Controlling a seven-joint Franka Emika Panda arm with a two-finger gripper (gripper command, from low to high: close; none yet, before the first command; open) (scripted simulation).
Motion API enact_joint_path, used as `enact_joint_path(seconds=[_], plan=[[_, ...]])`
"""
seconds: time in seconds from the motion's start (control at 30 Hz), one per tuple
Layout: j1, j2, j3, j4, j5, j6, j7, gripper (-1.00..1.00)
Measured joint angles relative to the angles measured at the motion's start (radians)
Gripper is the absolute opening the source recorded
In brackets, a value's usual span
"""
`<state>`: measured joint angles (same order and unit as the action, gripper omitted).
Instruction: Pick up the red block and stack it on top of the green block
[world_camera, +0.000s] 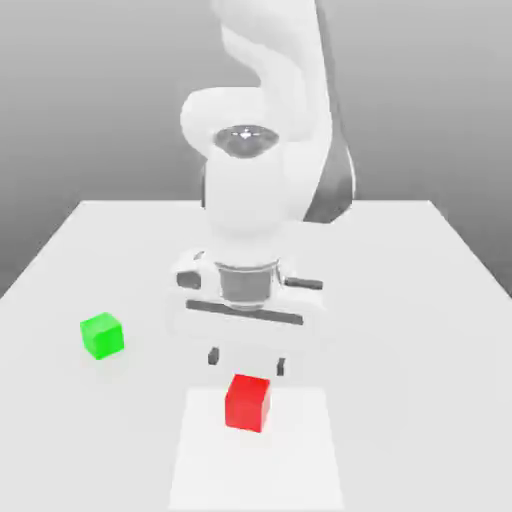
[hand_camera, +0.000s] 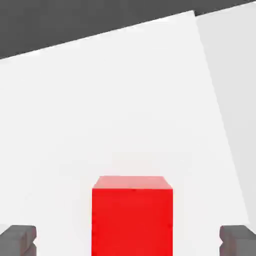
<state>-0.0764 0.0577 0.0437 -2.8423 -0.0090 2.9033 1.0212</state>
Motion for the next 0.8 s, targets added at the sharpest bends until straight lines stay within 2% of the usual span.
enact_joint_path(seconds=[0.1,0.13,0.37,0.6,0.8], plan=[[0.012,0.109,-0.016,0.013,-0.019,0.093,0.014,0.0],[0.017,0.141,-0.023,0.017,-0.023,0.12,0.017,-1.0],[0.017,0.146,-0.023,0.018,-0.026,0.125,0.02,-1.0],[0.005,-0.08,-0.002,-0.014,0.01,-0.068,-0.008,-1.0],[-0.125,-0.181,-0.098,-0.041,-0.087,-0.136,-0.094,-1.0]])
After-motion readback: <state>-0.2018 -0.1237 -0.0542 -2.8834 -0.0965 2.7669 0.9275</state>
